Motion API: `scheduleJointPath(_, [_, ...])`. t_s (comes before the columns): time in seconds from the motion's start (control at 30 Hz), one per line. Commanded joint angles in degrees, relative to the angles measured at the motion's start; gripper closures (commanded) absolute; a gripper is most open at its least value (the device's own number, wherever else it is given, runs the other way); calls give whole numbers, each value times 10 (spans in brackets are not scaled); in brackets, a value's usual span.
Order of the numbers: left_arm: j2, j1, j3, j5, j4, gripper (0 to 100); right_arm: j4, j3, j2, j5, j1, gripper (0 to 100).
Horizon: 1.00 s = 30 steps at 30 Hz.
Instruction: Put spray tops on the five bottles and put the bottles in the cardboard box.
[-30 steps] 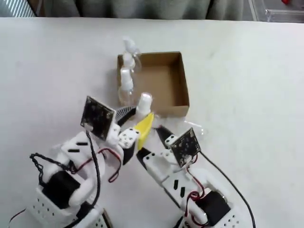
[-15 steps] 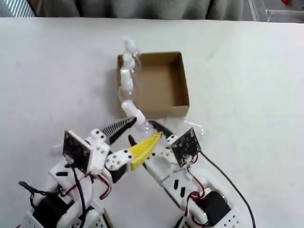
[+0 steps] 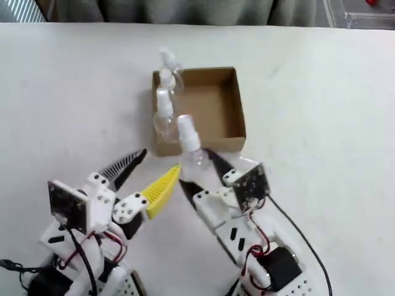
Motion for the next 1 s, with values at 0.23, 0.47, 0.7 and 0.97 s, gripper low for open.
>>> scheduleJointPath(0.23, [0,0,25,-4,10,762,-103,-3,0,1,102,983])
scheduleJointPath(0.47, [0,21,44,-4,9,810,-142,-19,2,-70,96,984])
scheduleJointPath(0.7, [0,65,45,-4,11,950,-145,-88,86,-71,40,984])
scheduleJointPath(0.97, [-1,63,93,-5,-18,978,-140,-216,261,-71,27,984])
